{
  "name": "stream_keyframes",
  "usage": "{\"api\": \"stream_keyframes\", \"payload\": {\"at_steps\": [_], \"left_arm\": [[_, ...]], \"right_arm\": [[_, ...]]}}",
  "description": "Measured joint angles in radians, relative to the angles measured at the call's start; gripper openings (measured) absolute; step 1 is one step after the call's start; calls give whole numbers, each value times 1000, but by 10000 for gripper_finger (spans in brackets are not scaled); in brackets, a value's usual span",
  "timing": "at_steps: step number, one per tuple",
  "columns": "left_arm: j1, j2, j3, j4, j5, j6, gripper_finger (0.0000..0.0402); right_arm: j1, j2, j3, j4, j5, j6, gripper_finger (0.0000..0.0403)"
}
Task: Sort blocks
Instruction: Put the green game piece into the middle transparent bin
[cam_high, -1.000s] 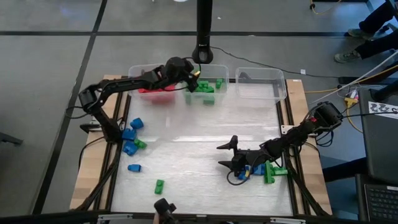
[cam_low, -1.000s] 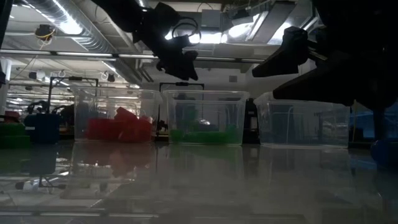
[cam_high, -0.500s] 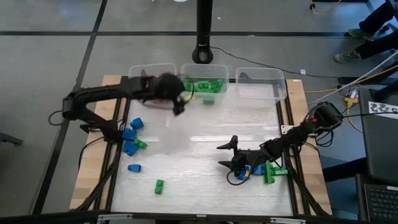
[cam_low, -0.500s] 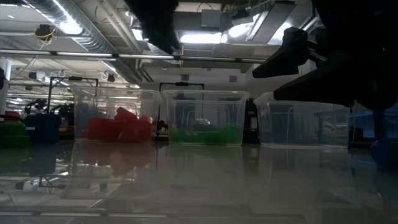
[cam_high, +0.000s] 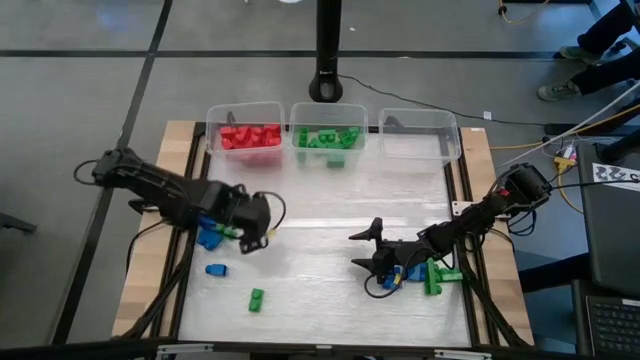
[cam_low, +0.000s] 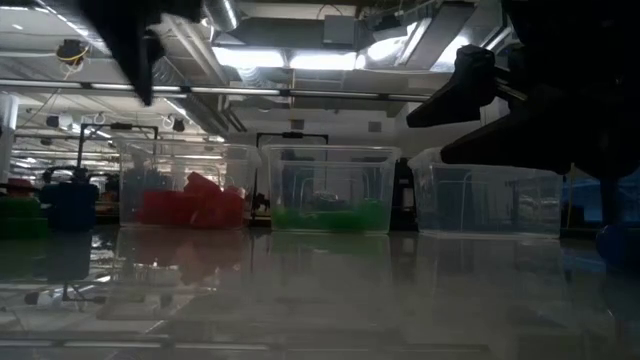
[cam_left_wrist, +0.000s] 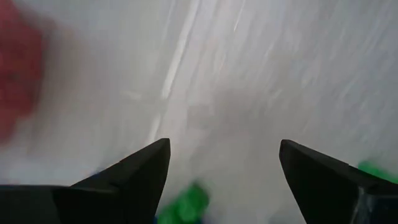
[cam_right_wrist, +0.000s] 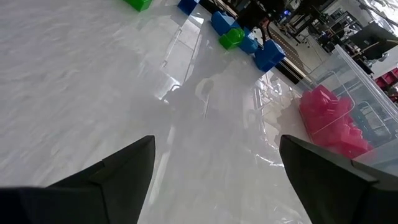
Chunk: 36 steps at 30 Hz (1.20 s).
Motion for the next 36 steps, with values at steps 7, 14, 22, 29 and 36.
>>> {"api": "stream_keyframes", "payload": {"at_steps": [7, 14, 22, 29, 36], "left_arm": [[-92, 0, -153, -37, -1, 45, 292], [-102, 3, -284, 1, 52, 171, 292], [-101, 3, -365, 62, 94, 174, 292], [-100, 6, -450, 127, 97, 187, 292], [-100, 6, -511, 202, 97, 204, 281]], "right_arm": [[0, 0, 0, 0, 0, 0, 344], [0, 0, 0, 0, 0, 0, 344], [0, 0, 0, 0, 9, 0, 344], [0, 0, 0, 0, 10, 0, 344], [0, 0, 0, 0, 11, 0, 344]]}}
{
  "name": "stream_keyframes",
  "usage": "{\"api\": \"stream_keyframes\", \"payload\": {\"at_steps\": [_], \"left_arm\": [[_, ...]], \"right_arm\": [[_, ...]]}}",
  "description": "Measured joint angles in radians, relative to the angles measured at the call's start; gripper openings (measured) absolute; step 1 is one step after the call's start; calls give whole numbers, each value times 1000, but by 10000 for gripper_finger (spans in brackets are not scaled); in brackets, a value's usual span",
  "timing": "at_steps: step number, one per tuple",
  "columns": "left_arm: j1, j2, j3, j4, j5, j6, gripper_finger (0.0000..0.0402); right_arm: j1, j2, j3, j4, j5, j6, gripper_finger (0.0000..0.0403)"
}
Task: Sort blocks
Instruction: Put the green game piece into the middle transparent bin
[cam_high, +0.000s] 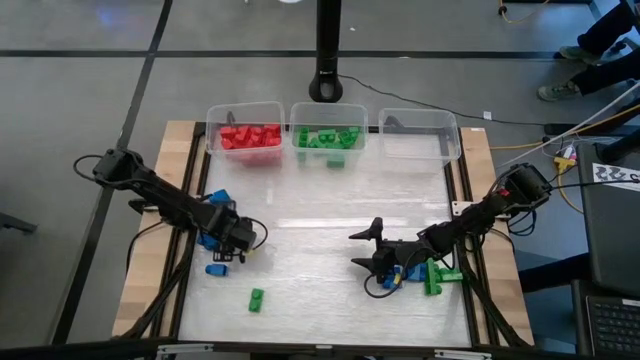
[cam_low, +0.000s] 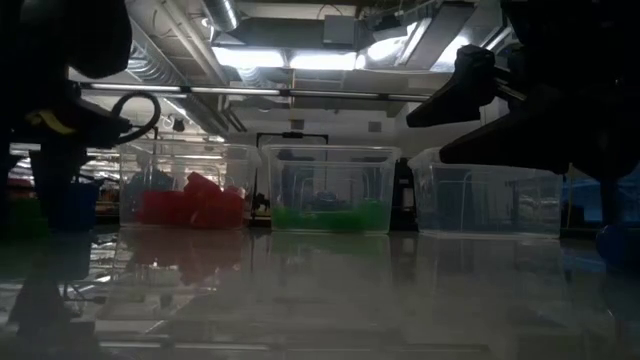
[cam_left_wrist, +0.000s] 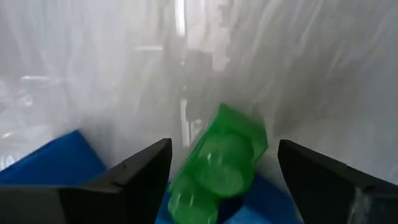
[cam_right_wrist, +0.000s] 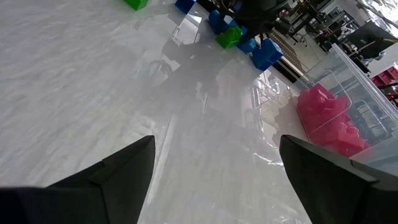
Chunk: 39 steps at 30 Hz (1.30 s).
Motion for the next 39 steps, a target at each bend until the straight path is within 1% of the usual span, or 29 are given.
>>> {"api": "stream_keyframes", "payload": {"at_steps": [3, 13, 17, 27, 35, 39], "left_arm": [[0, 0, -15, 47, 1, 10, 262], [0, 0, -15, 46, 11, 7, 161], [0, -1, -13, 44, 11, 30, 134], [0, 2, 6, 60, 11, 33, 125], [7, 2, 105, 63, -15, 89, 124], [49, 2, 177, 101, -38, 121, 124]], "right_arm": [[0, 0, 0, 0, 0, 0, 344], [0, 0, 0, 0, 0, 0, 344], [0, 0, 0, 0, 0, 0, 344], [0, 0, 0, 0, 0, 0, 344], [0, 0, 0, 0, 1, 0, 344], [0, 0, 0, 0, 1, 0, 344]]}}
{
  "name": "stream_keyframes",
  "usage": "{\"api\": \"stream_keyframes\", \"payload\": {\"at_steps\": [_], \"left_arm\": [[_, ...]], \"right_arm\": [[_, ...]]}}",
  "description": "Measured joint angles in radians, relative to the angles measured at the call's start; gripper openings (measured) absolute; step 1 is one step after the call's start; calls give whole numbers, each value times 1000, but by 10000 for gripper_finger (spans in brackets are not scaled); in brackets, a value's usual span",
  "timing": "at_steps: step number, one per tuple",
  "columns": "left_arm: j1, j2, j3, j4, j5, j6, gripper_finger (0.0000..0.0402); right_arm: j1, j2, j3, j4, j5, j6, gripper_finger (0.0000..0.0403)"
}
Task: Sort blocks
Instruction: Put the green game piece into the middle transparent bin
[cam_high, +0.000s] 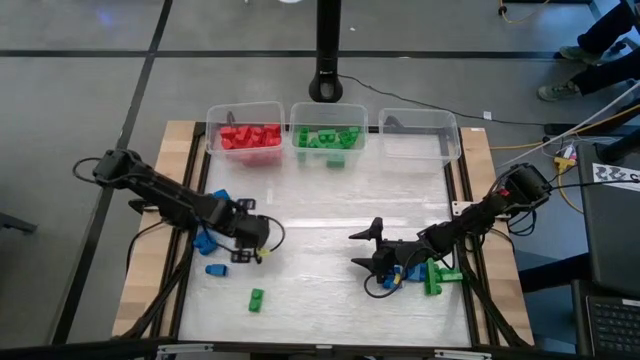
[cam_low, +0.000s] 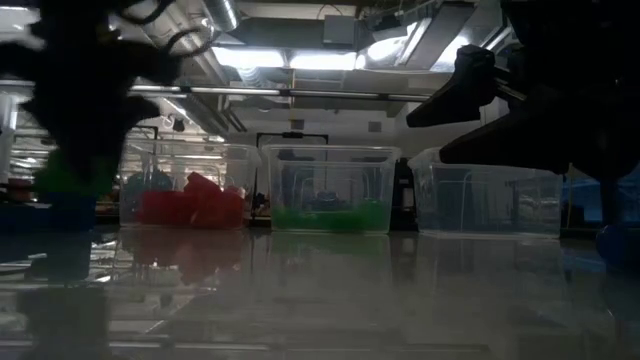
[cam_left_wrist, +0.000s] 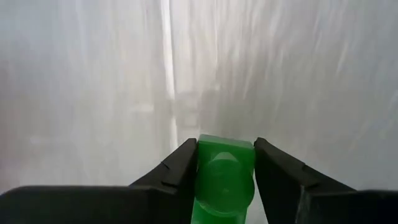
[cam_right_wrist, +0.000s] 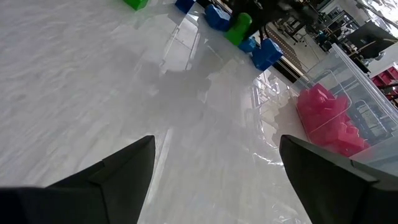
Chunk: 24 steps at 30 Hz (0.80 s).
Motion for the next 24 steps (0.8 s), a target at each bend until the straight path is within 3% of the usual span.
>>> {"api": "stream_keyframes", "payload": {"at_steps": [11, 24], "left_arm": [[208, -2, 156, 334, -6, 203, 124], [489, 14, 161, 865, -37, 433, 123]], "right_arm": [[0, 0, 0, -8, 0, 0, 344], [0, 0, 0, -7, 0, 0, 344]]}}
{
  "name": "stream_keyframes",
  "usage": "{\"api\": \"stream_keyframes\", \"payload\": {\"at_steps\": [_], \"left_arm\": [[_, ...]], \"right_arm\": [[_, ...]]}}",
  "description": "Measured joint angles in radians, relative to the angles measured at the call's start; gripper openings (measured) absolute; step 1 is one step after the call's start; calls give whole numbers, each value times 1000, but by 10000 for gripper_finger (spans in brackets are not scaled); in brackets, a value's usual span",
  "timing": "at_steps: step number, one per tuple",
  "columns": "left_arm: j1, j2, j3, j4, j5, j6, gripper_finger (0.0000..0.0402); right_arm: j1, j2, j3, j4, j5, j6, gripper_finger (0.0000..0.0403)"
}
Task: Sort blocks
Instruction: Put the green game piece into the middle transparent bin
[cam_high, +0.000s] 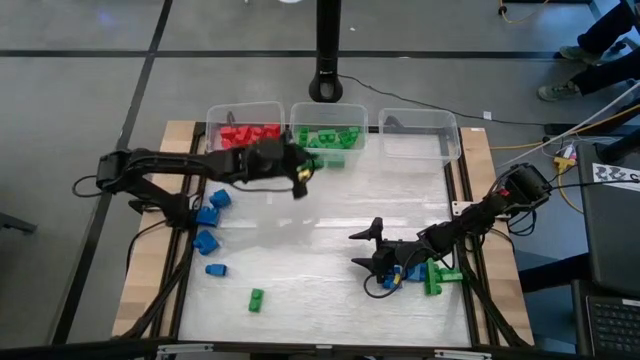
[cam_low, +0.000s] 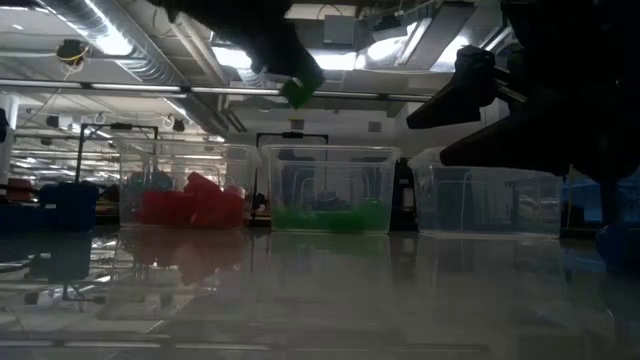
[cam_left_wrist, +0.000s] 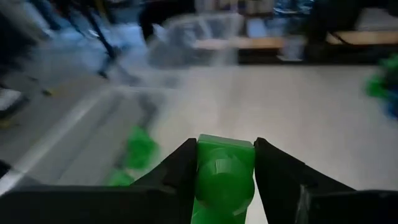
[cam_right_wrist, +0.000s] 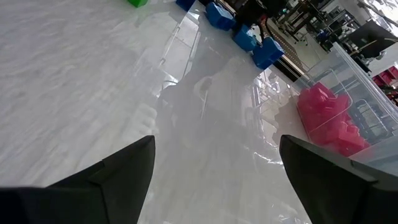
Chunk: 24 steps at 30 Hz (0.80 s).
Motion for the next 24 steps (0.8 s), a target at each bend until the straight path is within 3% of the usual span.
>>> {"api": "stream_keyframes", "payload": {"at_steps": [13, 24], "left_arm": [[266, 151, -1, 236, 1, 76, 128], [333, 209, -1, 276, 2, 46, 212]], "right_arm": [[0, 0, 0, 3, 8, 0, 344], [0, 0, 0, 0, 8, 0, 344]]}}
